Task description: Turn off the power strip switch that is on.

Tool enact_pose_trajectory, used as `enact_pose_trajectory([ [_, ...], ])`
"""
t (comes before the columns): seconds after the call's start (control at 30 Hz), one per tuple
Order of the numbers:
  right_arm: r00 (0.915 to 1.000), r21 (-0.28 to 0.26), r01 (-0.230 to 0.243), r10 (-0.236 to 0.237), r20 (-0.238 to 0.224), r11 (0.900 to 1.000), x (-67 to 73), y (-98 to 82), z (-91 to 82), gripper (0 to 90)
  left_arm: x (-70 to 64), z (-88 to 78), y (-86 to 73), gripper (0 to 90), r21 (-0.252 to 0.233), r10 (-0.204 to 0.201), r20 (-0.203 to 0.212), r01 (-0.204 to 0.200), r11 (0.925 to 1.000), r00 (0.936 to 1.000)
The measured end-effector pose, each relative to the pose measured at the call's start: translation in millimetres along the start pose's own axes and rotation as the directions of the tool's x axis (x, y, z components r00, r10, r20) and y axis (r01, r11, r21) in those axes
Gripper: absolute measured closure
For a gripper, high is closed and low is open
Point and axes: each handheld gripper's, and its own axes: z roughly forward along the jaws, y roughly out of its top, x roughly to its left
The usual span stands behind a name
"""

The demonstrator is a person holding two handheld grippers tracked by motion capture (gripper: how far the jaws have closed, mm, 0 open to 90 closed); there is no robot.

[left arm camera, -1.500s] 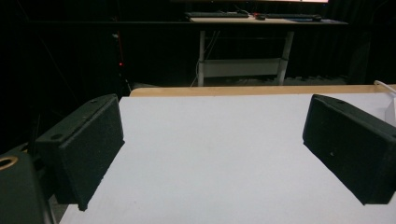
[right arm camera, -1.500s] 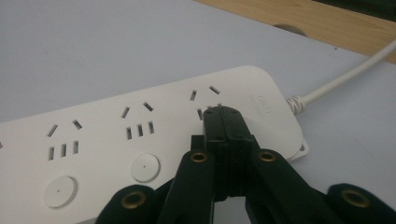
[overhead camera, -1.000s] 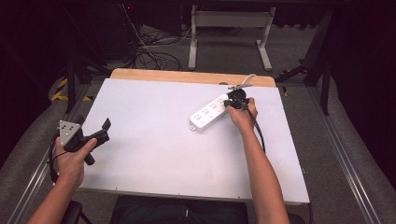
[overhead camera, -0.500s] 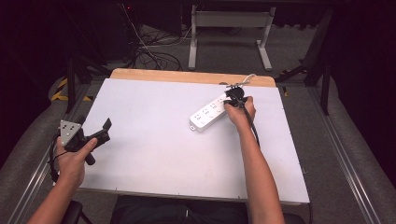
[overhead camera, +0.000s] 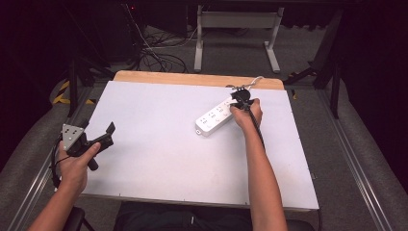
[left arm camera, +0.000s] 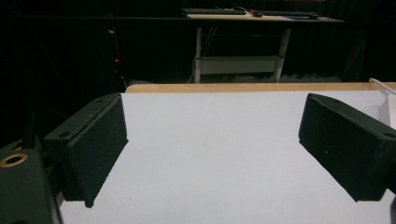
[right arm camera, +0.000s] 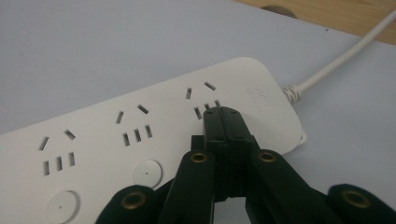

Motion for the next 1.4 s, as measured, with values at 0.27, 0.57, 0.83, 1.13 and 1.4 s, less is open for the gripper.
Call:
enact_pose_trajectory([
  [0.27,0.9998,0.001,-0.013,0.013,-0.013,1.0,-1.4,-0.1,-0.2,90.0,0.0,0.5,-0.1,8.4,0.003,-0.002,0.004,0.002,1.0,1.0],
  [0.57,1.0,-0.002,-0.007,0.007,0.001,1.0,0.2,-0.3,-0.3,90.0,-0.5,2.6,0.4,8.4,0.003,-0.003,0.003,0.003,1.0,1.0],
  [0.83,0.9999,-0.002,-0.008,0.008,-0.006,1.0,-0.4,-0.2,-0.5,90.0,1.3,3.6,0.0,8.4,0.005,-0.019,-0.004,0.019,0.9998,0.9998],
  [1.13,0.9996,-0.025,-0.019,0.019,0.019,1.0,3.5,0.6,-1.2,90.0,1.3,4.3,0.4,8.4,0.005,-0.02,0.0,0.02,0.9998,0.9998],
  [1.4,0.9996,-0.031,-0.014,0.015,0.022,0.999,2.9,1.1,-1.5,90.0,0.3,5.0,0.6,8.4,0.002,-0.02,0.003,0.02,0.9998,0.9998],
])
